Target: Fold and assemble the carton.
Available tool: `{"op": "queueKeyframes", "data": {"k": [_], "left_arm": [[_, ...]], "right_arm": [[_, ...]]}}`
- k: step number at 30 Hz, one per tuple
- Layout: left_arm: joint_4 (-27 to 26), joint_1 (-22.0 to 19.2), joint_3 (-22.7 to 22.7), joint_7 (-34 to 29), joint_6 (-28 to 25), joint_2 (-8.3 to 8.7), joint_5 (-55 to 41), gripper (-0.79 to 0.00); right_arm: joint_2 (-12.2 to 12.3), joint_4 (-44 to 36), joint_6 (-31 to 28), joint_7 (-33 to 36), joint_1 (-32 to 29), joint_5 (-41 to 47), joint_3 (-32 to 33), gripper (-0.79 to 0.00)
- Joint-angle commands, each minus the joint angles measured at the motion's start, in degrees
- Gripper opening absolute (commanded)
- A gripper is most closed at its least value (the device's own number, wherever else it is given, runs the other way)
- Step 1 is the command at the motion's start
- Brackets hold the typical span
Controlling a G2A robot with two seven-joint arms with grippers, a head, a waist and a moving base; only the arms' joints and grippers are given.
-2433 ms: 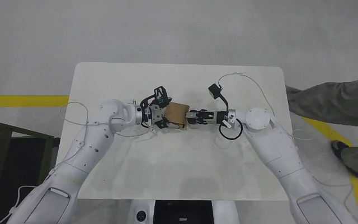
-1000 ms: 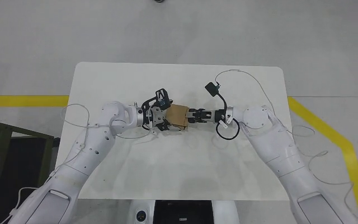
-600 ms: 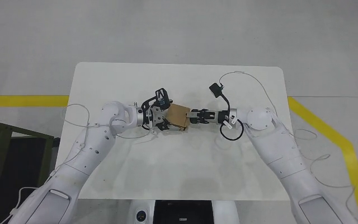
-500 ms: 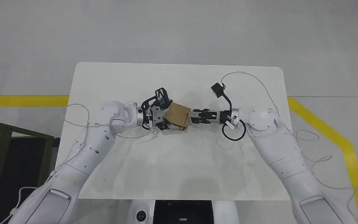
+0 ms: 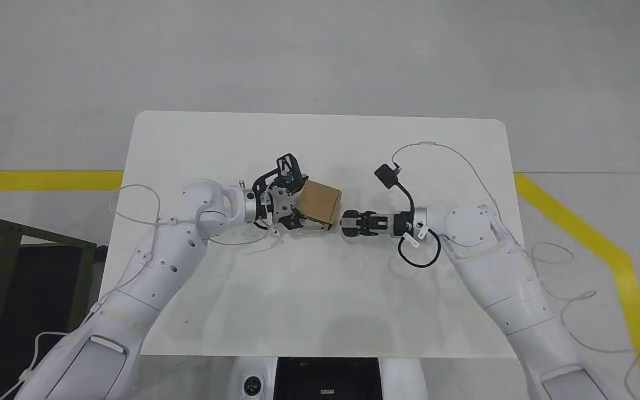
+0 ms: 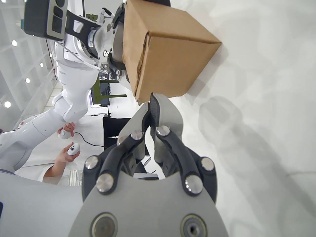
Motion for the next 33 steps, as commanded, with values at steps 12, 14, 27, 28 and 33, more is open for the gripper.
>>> {"op": "queueKeyframes", "data": {"k": [12,14,27,28,33], "left_arm": [[0.5,-0.3,0.4,0.1,-0.6,-0.20,0.1,0.000],[0.5,-0.3,0.4,0.0,-0.7,-0.21,0.1,0.000],[0.7,-0.2,0.2,-0.4,-0.8,-0.17,0.0,0.000],[0.7,-0.2,0.0,-0.4,-0.7,-0.12,-0.1,0.000],[0.1,0.7,-1.6,-0.6,-0.4,0.35,-1.1,0.000]], "right_arm": [[-1.2,1.0,0.0,-2.3,3.1,-0.8,-3.7,-0.785],[-1.3,1.3,-0.1,-2.4,3.4,-0.7,-4.1,-0.785],[-1.6,2.7,-1.2,-2.8,4.1,0.1,-4.5,-0.785],[-1.5,2.6,-1.5,-2.7,4.0,0.3,-4.1,-0.785],[-0.9,1.7,-4.2,-2.3,2.6,1.2,-1.9,-0.785]]}}
